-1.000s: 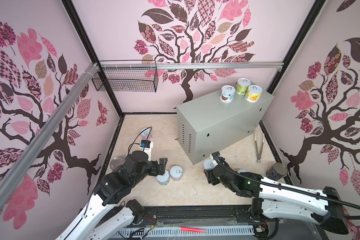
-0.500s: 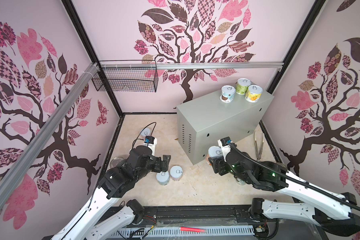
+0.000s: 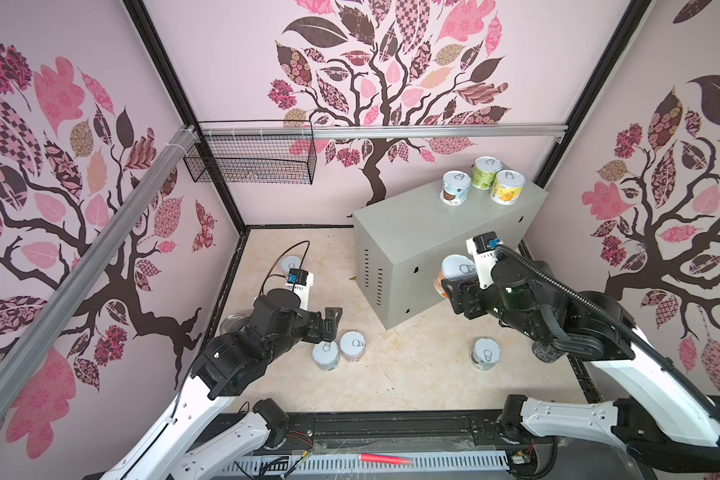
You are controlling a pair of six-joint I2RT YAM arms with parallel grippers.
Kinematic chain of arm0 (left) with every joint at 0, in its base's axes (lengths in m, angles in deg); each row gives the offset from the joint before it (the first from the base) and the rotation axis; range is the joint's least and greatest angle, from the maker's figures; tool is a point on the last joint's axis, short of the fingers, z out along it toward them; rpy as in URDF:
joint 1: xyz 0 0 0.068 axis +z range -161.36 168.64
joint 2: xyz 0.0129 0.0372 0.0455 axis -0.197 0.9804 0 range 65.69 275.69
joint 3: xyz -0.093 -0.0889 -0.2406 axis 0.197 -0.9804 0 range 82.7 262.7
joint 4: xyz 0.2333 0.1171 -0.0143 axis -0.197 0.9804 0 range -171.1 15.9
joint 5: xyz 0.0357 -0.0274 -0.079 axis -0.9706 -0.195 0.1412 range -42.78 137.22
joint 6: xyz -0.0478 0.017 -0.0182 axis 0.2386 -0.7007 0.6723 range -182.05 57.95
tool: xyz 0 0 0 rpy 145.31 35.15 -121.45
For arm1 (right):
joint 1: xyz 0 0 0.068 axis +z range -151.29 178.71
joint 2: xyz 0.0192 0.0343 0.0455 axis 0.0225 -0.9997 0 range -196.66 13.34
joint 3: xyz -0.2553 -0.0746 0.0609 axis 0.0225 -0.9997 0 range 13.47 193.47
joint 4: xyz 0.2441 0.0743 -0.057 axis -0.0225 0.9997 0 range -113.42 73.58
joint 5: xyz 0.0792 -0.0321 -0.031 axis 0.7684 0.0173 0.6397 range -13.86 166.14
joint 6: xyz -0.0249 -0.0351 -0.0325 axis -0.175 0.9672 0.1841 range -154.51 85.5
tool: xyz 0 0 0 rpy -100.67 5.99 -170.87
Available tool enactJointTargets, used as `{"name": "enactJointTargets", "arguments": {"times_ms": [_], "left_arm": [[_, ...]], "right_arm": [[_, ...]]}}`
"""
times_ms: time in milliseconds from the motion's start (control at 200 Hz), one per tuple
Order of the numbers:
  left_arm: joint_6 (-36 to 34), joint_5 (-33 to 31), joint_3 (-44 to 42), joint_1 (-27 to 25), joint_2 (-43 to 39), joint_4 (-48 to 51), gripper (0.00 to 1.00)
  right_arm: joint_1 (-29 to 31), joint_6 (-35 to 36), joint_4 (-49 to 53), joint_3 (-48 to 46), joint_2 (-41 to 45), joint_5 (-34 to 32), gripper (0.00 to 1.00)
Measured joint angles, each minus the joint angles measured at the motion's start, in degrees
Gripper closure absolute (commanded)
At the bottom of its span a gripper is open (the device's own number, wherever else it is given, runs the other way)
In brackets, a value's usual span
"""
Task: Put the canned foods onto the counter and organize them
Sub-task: 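Lift the orange-print can with the right gripper up over the cabinet top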
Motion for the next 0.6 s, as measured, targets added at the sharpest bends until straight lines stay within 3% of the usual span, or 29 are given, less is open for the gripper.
{"name": "enactJointTargets", "arguments": {"times_ms": [200, 450, 600], "left_arm": [[-0.4, 0.7, 0.0, 0.0, -0.3, 0.0, 0.02], [-0.7, 1.2, -0.1, 0.0, -2.9, 0.0, 0.02], [-0.8, 1.8, -0.1, 0.0, -3.9, -0.1, 0.02]], "right_arm": [[-7.5, 3.8, 3.0, 8.0, -5.5, 1.3, 0.39], [-25.9, 8.0, 1.7, 11.2, -10.8, 8.9, 0.4], [-29.2, 8.5, 0.7, 14.7, -14.5, 9.6, 0.4]]}}
